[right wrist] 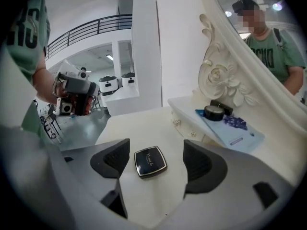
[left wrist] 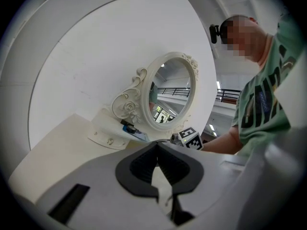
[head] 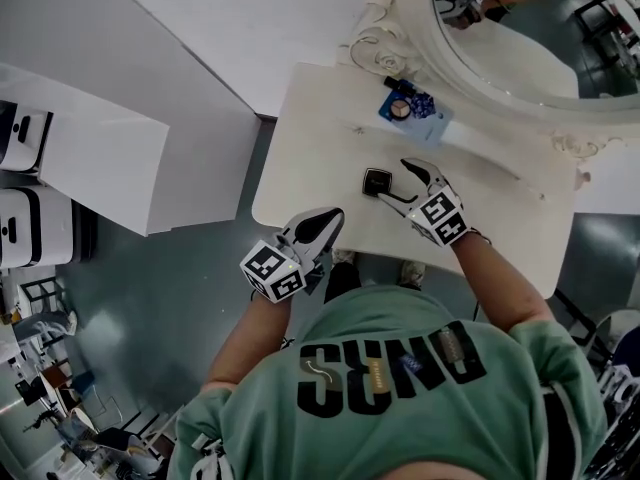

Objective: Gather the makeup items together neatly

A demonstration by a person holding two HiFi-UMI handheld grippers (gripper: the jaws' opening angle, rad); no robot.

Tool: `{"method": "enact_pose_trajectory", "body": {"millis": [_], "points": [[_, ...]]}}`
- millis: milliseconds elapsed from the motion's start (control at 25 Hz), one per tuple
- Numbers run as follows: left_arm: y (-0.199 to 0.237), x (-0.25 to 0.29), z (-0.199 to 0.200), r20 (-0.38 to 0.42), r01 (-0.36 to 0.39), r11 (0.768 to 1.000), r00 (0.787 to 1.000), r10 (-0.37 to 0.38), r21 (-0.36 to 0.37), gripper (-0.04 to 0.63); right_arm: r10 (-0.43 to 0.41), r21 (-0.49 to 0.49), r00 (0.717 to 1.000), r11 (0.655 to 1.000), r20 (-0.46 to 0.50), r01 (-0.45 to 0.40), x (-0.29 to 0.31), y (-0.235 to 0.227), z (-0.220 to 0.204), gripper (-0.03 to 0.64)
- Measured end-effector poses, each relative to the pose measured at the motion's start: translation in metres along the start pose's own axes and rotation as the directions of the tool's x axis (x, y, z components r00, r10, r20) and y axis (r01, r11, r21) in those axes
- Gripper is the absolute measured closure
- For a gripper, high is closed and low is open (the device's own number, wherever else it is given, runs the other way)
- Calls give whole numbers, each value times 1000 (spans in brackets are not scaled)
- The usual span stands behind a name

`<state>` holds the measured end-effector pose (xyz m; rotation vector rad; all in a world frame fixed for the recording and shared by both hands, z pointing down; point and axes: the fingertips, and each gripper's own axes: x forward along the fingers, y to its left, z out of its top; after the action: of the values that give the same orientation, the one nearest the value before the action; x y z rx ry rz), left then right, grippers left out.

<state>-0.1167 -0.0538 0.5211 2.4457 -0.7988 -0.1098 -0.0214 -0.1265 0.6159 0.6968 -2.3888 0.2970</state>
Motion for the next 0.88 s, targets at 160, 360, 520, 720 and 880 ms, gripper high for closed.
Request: {"method": "enact_pose_trajectory", "body": {"millis": [160,360,520,720,880], "points": [[-8,10,11,8,11,1000,1000,-11,15,586,-16,8,999,1000,43,15,-23,-12,17,287],[-15,20,26,25,20,999,999,-21,39,585,-14,2,997,1000,70,14,-43,-17,31,305],[-17,24,38,37,22,998,999,-24,55,586,-25,2,995,1000,92,25,-51,-27,46,305],[-8,28,52,53,16,998,998,-20,61,586,-58,-10,991,998,118,59,-47,-57,76,311],[7,32,58,56,6,998,998,-9,56,586,-107,-6,988,994,113,109,-33,-90,94,336]]}}
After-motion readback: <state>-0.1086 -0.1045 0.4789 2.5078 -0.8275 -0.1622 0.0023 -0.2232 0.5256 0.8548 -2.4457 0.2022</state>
